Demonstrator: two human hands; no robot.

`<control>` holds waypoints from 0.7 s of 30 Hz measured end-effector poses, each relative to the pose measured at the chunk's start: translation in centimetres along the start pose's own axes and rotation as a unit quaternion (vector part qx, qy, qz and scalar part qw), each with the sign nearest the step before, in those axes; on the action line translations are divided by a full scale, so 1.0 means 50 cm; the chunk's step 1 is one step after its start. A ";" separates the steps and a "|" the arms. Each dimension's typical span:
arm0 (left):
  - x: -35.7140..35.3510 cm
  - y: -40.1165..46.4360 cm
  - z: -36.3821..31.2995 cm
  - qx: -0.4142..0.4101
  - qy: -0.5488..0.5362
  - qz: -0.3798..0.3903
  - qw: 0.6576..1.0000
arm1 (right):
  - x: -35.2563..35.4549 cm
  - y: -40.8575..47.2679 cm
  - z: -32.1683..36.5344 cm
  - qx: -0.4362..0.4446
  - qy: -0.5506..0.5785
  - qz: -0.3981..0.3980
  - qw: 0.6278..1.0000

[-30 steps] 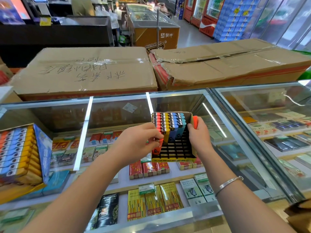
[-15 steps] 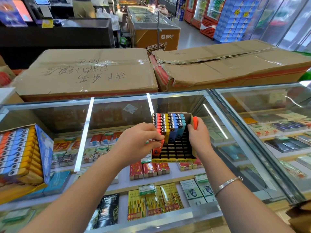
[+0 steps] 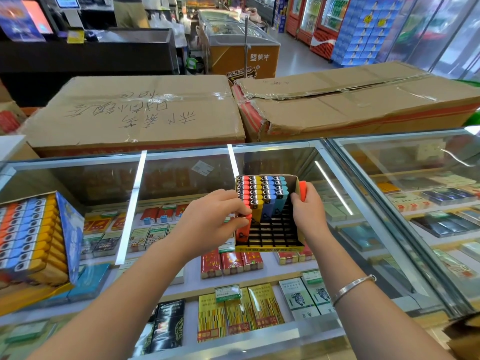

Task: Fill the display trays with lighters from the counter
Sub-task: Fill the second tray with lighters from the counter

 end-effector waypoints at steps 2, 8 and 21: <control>-0.005 -0.002 0.005 0.018 -0.009 -0.002 1.000 | 0.000 0.000 0.000 0.000 0.001 0.000 1.000; 0.001 -0.002 0.002 -0.024 0.048 0.001 0.999 | 0.001 -0.001 0.004 0.002 -0.003 -0.003 1.000; -0.015 -0.036 -0.013 -0.096 0.121 -0.100 0.983 | 0.003 -0.009 0.008 0.014 -0.006 0.001 1.000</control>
Point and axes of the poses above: each hand's wrist, its own y-axis towards the middle knuckle, its own x-axis out of the back of the hand, z = x × y, the point moved 4 cm from there along y, towards the middle knuckle, and after that the axes turned 7 degrees about y, right-handed, at the moved point
